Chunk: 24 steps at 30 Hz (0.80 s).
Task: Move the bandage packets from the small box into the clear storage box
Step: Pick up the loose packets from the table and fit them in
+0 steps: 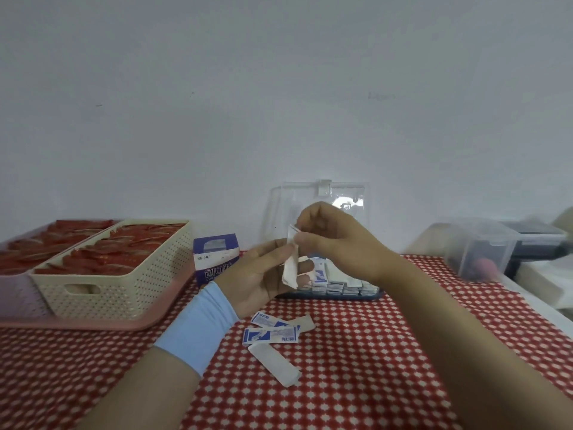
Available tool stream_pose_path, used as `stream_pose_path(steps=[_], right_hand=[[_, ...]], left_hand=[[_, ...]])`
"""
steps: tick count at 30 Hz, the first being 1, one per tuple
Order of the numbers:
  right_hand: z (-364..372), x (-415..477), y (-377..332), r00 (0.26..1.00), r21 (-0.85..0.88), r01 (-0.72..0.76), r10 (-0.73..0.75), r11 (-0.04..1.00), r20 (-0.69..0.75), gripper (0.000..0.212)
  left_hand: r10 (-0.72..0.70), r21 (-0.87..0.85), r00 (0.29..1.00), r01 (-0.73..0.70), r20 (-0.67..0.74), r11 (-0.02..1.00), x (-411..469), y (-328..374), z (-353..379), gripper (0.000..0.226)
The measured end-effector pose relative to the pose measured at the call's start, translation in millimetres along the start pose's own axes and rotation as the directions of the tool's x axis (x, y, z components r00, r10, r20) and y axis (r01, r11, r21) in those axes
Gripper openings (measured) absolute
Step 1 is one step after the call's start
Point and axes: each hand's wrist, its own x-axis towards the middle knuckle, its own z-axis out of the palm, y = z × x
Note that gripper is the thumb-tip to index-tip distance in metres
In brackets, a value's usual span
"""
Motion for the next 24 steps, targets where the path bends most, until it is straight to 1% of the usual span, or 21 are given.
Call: stream_pose_path(steps=[1, 3, 4, 6, 8, 10, 11, 12, 13, 15, 16, 17, 18, 19, 21, 24], right_hand=[[-4, 2, 0, 1.000, -0.004, -0.021, 0.021, 1.000, -0.015, 0.025], [-14, 7, -4, 0.999, -0.108, -0.046, 0.049, 0.993, 0.023, 0.034], [-21, 11, -7, 0.997, -0.164, -0.052, 0.062, 0.985, 0.056, 0.030], [-34, 19, -12, 0.991, -0.233, -0.074, 0.099, 0.970, 0.095, 0.014], [-50, 29, -15, 0.987, -0.224, -0.121, 0.141, 0.967, 0.075, 0.007], [-62, 36, -16, 0.983, -0.200, -0.164, 0.178, 0.966, 0.050, 0.007], [-67, 40, -15, 0.980, -0.212, -0.187, 0.198, 0.959, 0.032, 0.008], [-72, 45, -12, 0.974, -0.230, -0.218, 0.226, 0.948, 0.007, 0.008], [-76, 49, -8, 0.966, -0.254, -0.254, 0.257, 0.933, -0.023, 0.008], [-84, 59, 7, 0.944, -0.313, -0.330, 0.313, 0.890, -0.106, 0.010], [-86, 64, 15, 0.930, -0.343, -0.369, 0.340, 0.864, -0.141, 0.011], [-85, 67, 23, 0.914, -0.372, -0.405, 0.374, 0.835, -0.157, 0.012], [-82, 69, 30, 0.898, -0.397, -0.438, 0.412, 0.807, -0.153, 0.013], [-78, 71, 37, 0.880, -0.413, -0.468, 0.454, 0.781, -0.139, 0.013], [-67, 74, 46, 0.837, -0.412, -0.530, 0.534, 0.741, -0.117, 0.015], [-55, 78, 55, 0.773, -0.354, -0.617, 0.625, 0.703, -0.105, 0.020]], left_hand=[[-0.006, 0.011, 1.000, 0.006, 0.001, 1.000, 0, 2, 0, 0.039], [-0.027, 0.076, 1.000, 0.026, 0.002, 0.997, 2, 8, 3, 0.033], [-0.041, 0.126, 0.999, 0.040, 0.002, 0.991, 7, 12, 6, 0.031], [-0.054, 0.205, 0.999, 0.052, 0.003, 0.977, 16, 21, 13, 0.028], [-0.064, 0.251, 0.998, 0.059, 0.012, 0.966, 30, 31, 18, 0.022], [-0.060, 0.378, 0.998, 0.058, -0.005, 0.924, 46, 40, 22, 0.019], [-0.041, 0.494, 0.999, 0.053, -0.035, 0.868, 54, 43, 22, 0.019], [-0.004, 0.629, 0.998, 0.043, -0.063, 0.776, 64, 44, 21, 0.018], [0.041, 0.756, 0.996, 0.034, -0.081, 0.654, 71, 45, 21, 0.017], [0.081, 0.934, 0.995, 0.029, -0.062, 0.357, 85, 43, 16, 0.018], [0.054, 0.981, 0.997, 0.036, -0.047, 0.193, 89, 41, 13, 0.022], [0.000, 0.998, 0.999, 0.041, -0.041, 0.050, 92, 38, 10, 0.029], [-0.063, 0.997, 0.997, 0.046, -0.050, -0.058, 93, 35, 8, 0.035], [-0.114, 0.991, 0.992, 0.048, -0.062, -0.124, 94, 32, 5, 0.041], [-0.161, 0.984, 0.985, 0.038, -0.066, -0.173, 96, 25, -3, 0.052], [-0.174, 0.962, 0.984, -0.004, -0.046, -0.273, 97, 16, -10, 0.046]])
